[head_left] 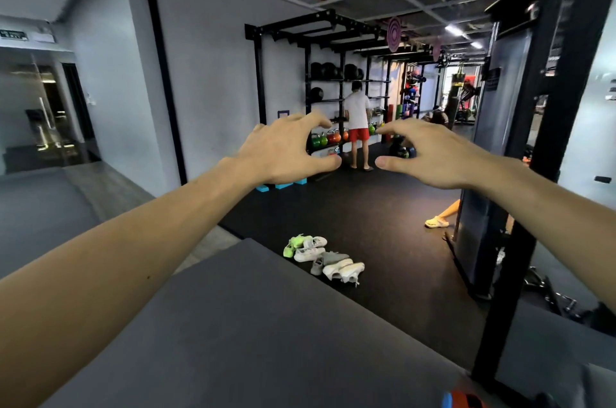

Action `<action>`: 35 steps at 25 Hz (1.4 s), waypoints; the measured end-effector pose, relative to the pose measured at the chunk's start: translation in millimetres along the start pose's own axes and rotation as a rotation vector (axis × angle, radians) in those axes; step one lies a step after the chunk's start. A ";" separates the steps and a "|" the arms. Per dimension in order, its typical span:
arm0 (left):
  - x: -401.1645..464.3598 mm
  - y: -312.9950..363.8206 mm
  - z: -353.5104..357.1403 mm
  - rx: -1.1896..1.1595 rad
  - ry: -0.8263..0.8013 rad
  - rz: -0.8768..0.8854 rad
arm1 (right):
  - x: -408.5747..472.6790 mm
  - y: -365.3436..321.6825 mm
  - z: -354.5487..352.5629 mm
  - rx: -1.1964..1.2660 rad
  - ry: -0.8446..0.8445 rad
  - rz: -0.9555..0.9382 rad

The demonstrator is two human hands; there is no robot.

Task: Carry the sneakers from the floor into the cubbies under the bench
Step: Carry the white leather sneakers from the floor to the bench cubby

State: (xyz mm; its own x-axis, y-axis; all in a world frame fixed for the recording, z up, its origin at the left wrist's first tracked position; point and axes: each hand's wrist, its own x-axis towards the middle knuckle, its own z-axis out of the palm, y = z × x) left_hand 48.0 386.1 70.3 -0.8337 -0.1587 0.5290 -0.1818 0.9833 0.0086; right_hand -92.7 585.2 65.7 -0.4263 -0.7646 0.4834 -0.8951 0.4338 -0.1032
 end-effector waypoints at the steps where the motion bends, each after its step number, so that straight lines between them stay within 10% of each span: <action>1: 17.3 -14.7 14.8 0.008 -0.005 -0.004 | 21.6 8.9 12.3 -0.004 -0.006 -0.001; 35: 766.4 -325.1 530.2 -0.146 -0.017 0.152 | 658.4 549.2 347.7 -0.068 -0.007 0.259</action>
State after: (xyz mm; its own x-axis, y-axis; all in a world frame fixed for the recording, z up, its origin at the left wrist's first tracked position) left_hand -808.3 -102.4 23.0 -0.8548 -0.0074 0.5189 0.0234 0.9983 0.0529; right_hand -910.5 154.2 25.0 -0.6410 -0.6271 0.4425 -0.7453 0.6464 -0.1636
